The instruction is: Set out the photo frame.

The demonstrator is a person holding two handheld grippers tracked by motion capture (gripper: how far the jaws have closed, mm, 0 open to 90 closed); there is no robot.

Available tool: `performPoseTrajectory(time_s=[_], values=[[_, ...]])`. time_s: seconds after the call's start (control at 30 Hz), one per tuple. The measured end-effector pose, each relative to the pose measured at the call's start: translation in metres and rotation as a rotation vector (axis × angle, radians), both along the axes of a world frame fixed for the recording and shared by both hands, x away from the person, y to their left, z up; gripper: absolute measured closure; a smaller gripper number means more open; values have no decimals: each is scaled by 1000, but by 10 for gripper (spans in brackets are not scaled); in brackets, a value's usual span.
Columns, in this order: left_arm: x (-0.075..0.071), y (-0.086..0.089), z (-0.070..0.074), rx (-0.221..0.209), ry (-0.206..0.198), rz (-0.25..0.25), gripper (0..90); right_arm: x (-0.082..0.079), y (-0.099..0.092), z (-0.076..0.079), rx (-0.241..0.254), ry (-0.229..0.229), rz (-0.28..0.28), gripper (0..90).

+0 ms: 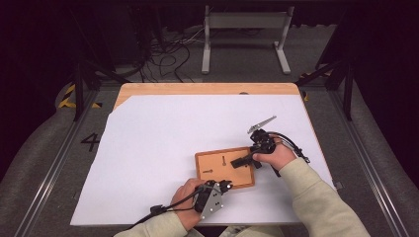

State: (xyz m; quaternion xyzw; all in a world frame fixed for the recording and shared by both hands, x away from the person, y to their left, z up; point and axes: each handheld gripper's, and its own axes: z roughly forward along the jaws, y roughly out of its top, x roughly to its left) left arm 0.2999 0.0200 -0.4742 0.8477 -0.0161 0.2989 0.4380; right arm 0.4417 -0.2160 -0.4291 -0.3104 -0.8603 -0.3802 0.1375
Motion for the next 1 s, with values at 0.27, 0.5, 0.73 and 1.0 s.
performPoseTrajectory(time_s=[0.27,0.5,0.73,1.0], values=[[2,6,9,-39,151,-24,730,-2,-6,2,38,18,11,429],[-1,30,45,-216,235,-88,529,-5,-9,4,55,12,26,467],[25,74,66,-382,234,40,476,-13,-15,12,36,40,84,543],[49,114,67,-467,228,209,490,-24,-16,20,-12,-4,175,590]])
